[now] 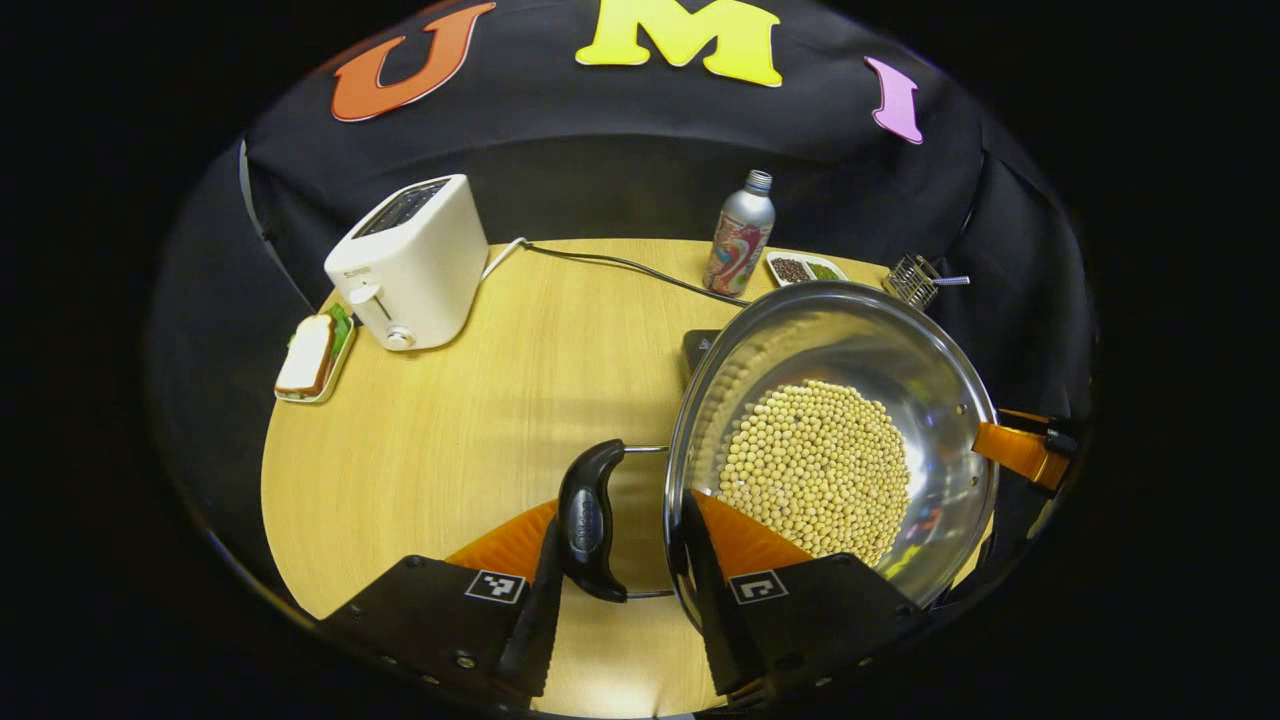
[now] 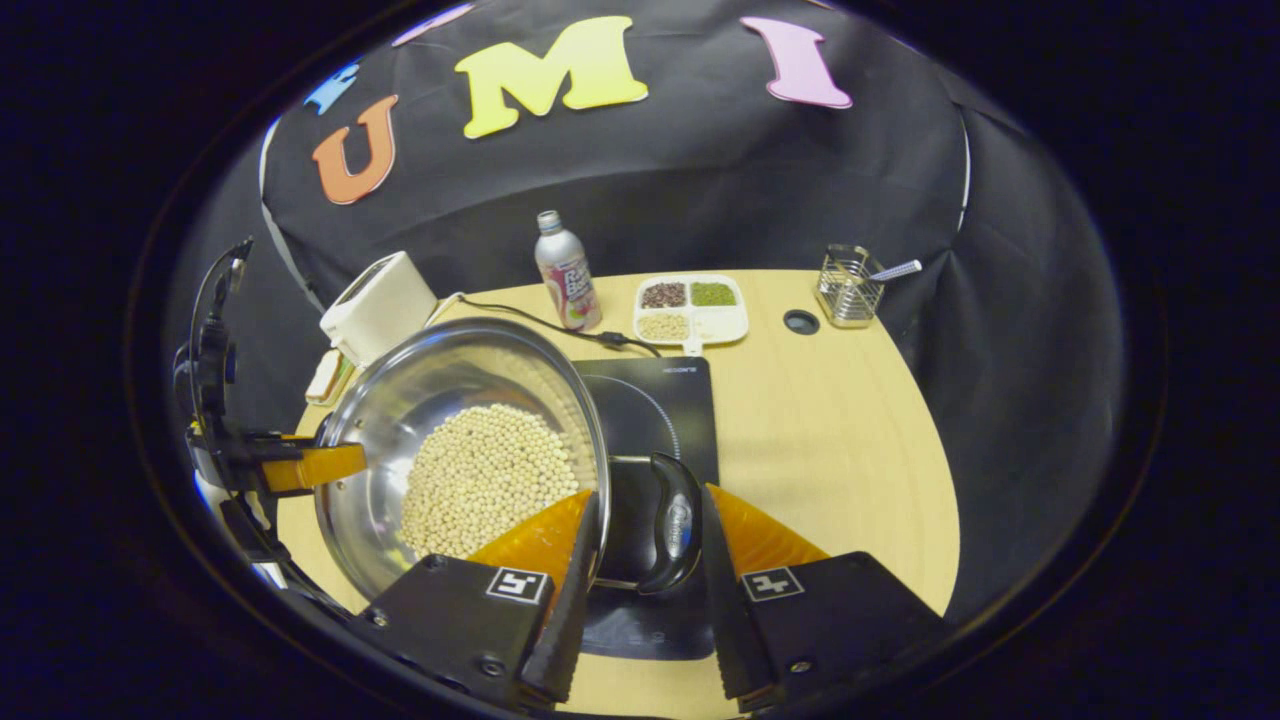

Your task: First push the handle of the pot to place it horizontally, then grasp the pot with both hands and set it on the induction cooktop.

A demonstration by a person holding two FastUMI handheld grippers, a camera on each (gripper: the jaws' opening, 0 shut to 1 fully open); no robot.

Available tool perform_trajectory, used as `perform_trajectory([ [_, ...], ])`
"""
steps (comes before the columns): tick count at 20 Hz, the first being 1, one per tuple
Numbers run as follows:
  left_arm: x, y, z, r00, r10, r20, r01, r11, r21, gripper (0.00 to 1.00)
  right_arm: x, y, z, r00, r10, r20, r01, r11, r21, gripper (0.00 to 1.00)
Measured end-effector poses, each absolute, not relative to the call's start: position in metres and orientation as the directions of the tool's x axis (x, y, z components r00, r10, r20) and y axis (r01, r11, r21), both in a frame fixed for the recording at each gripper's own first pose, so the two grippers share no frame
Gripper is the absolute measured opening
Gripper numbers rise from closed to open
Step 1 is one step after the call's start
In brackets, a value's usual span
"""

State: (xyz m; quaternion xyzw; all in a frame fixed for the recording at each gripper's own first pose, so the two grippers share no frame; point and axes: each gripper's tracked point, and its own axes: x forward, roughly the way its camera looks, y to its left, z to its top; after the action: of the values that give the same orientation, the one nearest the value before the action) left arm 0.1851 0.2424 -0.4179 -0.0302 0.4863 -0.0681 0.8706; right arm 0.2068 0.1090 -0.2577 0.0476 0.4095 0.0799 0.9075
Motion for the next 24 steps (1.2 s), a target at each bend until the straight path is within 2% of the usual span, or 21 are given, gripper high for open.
perform_trajectory([
  [1,0.185,0.243,-0.418,0.516,-0.149,-0.844,0.087,0.989,-0.122,0.59,0.208,0.102,-0.259,0.65,0.185,-0.737,-0.109,0.983,0.15,0.57],
  [2,0.185,0.241,-0.419,0.514,-0.148,-0.845,0.081,0.989,-0.124,0.59,0.211,0.096,-0.26,0.65,0.185,-0.737,-0.114,0.983,0.146,0.54],
  [3,0.184,0.242,-0.419,0.51,-0.147,-0.848,0.078,0.989,-0.125,0.59,0.213,0.09,-0.263,0.647,0.187,-0.74,-0.12,0.982,0.144,0.57],
  [9,0.182,0.244,-0.415,0.507,-0.125,-0.853,0.065,0.992,-0.107,0.59,0.235,0.064,-0.277,0.627,0.207,-0.751,-0.137,0.978,0.155,0.55],
  [15,0.177,0.245,-0.415,0.484,-0.116,-0.867,0.039,0.993,-0.111,0.59,0.257,0.062,-0.289,0.609,0.223,-0.761,-0.156,0.975,0.16,0.57],
  [19,0.178,0.245,-0.414,0.481,-0.108,-0.87,0.035,0.994,-0.105,0.59,0.271,0.062,-0.293,0.595,0.232,-0.769,-0.167,0.972,0.165,0.54],
  [22,0.177,0.245,-0.415,0.485,-0.113,-0.867,0.027,0.993,-0.114,0.59,0.282,0.064,-0.292,0.595,0.238,-0.768,-0.186,0.97,0.156,0.57],
  [24,0.176,0.245,-0.415,0.495,-0.116,-0.861,0.027,0.993,-0.118,0.59,0.284,0.063,-0.291,0.596,0.244,-0.765,-0.198,0.968,0.155,0.55],
])
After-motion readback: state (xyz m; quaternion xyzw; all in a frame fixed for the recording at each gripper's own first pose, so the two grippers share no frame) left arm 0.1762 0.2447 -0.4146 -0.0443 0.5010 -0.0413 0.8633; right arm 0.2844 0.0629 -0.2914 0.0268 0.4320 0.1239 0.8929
